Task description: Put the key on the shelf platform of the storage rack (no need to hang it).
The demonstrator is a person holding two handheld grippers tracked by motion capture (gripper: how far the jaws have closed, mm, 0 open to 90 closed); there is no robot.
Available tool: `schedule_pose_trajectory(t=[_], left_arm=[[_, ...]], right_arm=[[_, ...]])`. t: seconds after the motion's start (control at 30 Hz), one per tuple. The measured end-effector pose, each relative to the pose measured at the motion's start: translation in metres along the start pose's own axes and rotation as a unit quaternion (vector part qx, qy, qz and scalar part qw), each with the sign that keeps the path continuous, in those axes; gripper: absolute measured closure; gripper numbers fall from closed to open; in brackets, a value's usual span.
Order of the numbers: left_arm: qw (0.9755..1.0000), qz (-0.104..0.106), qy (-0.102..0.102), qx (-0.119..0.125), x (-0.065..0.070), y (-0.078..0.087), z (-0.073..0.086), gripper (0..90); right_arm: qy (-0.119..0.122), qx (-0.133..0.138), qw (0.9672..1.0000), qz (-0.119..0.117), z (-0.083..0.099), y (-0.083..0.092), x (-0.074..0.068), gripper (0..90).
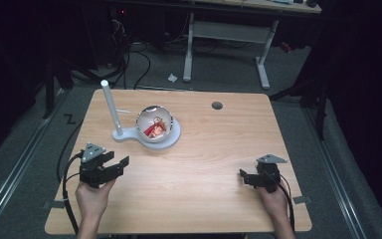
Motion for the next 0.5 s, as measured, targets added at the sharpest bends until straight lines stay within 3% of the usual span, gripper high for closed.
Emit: schedule_pose_trajectory(t=[0.03, 0.17, 0.2, 0.23, 0.37, 0.5], left_arm=[[1.0000, -0.002, 0.010, -0.001, 0.001, 0.000, 0.002, 40.5], [1.0000, 0.003, 0.000, -0.007, 0.001, -0.002, 0.007, 40.4], [0.9999, 0.000, 0.009, -0.009, 0.001, -0.002, 0.010, 40.4], [0.9999, 0.003, -0.001, -0.011, 0.001, -0.003, 0.011, 40.4], [0.9999, 0.001, 0.008, -0.014, 0.002, -0.006, 0.015, 40.3], [0.9998, 0.005, 0.003, -0.020, 0.003, -0.007, 0.021, 40.3]], right_arm=[[0.000, 0.000, 1.0000, 0.000, 0.000, 0.000, 0.000, 15.1], [0.000, 0.000, 1.0000, 0.000, 0.000, 0.000, 0.000, 15.1], [0.000, 0.000, 1.0000, 0.000, 0.000, 0.000, 0.000, 15.1], [0.000, 0.000, 1.0000, 0.000, 0.000, 0.000, 0.000, 15.1], [0.000, 0.000, 1.0000, 0.000, 0.000, 0.000, 0.000, 15.1], [0.000, 0.000, 1.0000, 0.000, 0.000, 0.000, 0.000, 15.1]])
Point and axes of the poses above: each handheld gripper's, and its own axes: y roughly backward along the jaws, z roughly out of its underside, x roughly to its right, the point moved 8 cm from there along -y, roughly forward along the jaws, and after that the axes turned 9 degrees about -x, right-handed, at the moved point
